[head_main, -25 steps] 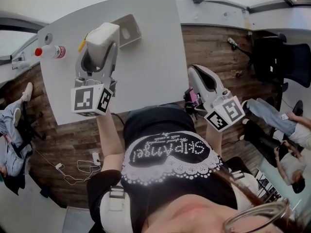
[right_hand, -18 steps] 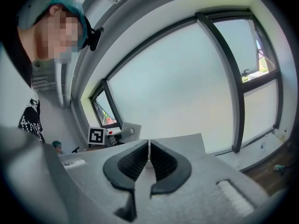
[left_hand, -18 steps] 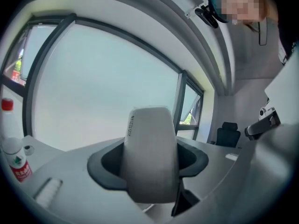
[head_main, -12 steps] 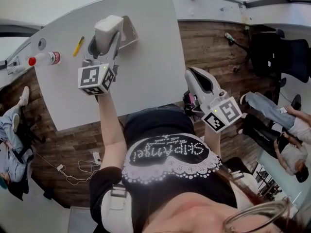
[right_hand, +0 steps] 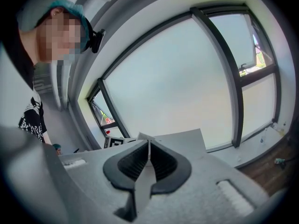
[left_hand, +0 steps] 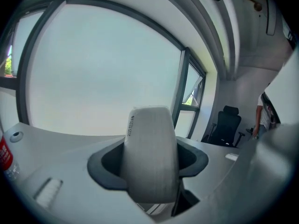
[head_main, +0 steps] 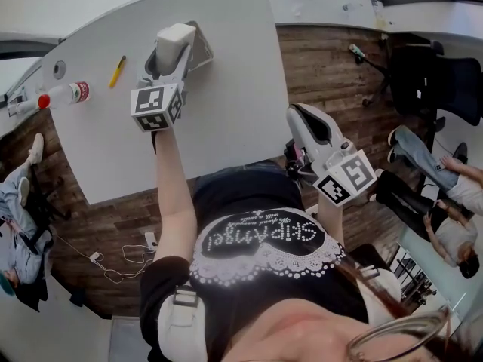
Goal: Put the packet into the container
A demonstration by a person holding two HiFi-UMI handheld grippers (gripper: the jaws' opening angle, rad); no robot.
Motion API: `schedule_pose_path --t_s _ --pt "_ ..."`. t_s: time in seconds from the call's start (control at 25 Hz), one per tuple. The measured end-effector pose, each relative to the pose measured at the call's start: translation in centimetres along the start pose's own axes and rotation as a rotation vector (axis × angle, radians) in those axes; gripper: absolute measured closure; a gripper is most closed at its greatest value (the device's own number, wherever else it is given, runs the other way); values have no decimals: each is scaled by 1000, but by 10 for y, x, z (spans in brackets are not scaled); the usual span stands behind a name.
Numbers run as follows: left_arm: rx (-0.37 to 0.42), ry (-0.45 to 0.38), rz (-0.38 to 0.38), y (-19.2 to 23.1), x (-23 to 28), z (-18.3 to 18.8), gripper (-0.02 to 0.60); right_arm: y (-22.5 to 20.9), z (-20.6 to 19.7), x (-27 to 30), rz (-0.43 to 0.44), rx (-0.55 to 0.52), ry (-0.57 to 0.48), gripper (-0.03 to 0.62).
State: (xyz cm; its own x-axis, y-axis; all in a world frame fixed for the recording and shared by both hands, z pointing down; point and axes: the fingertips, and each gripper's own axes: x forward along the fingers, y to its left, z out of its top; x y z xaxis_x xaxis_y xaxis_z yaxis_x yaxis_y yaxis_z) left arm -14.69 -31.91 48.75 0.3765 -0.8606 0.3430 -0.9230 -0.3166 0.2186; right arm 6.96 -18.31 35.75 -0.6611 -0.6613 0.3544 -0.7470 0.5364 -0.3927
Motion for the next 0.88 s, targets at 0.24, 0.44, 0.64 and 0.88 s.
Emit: schedule_pose_path --t_s 0.24,0.44,0.64,0.88 --pt "13 61 27 6 12 -21 310 -2 -3 5 0 10 7 579" --pt "35 109 41 7 18 -35 310 -5 -4 6 -6 18 9 579" --pt "67 138 62 5 24 -35 308 -8 -6 6 -8 22 14 579" --pt "120 193 70 4 29 -44 302 -11 -6 6 -13 26 14 579"
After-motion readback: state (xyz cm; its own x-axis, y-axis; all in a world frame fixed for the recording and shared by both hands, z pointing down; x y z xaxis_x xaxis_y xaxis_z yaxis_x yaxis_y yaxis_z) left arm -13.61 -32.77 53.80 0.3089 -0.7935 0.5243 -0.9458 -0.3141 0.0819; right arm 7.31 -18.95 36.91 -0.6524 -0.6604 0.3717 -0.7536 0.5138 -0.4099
